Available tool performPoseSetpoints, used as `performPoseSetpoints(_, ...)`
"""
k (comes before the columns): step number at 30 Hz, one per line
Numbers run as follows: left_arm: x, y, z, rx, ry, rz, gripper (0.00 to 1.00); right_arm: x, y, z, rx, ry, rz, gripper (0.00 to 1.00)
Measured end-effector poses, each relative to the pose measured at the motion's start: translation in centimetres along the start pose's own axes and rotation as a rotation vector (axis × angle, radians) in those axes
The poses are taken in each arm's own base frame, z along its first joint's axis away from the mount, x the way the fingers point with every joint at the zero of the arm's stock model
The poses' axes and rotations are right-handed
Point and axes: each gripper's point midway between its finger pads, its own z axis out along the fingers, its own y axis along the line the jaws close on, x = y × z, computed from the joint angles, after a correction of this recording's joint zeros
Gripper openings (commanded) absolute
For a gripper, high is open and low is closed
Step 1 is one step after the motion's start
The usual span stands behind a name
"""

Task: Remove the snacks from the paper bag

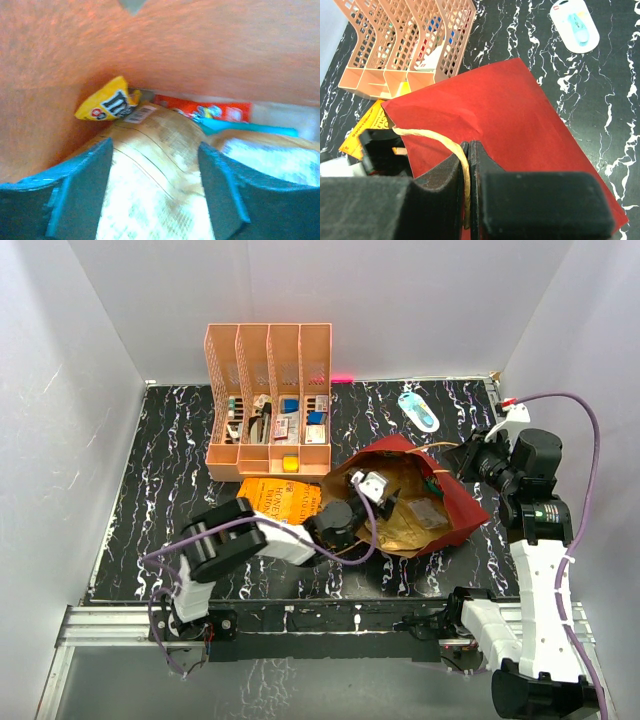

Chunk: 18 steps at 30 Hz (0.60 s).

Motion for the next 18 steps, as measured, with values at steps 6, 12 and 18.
performPoseSetpoints(6, -3.8, -2.4, -4.9, 0.334, 0.028, 0.185, 0.75, 0.3, 0.3, 0.2, -0.021, 0.018, 0.004, 0.08)
performPoseSetpoints(12, -3.8, -1.1, -4.5, 0.547, 0.093, 0.525, 0.6, 0.4, 0.5, 0.1, -0.035, 0.02, 0.004, 0.07)
performPoseSetpoints(18, -2.2, 2.1, -1.9, 0.615, 0.129, 0.811, 0.49, 0.4, 0.6, 0.1, -0.038, 0.022, 0.004, 0.08)
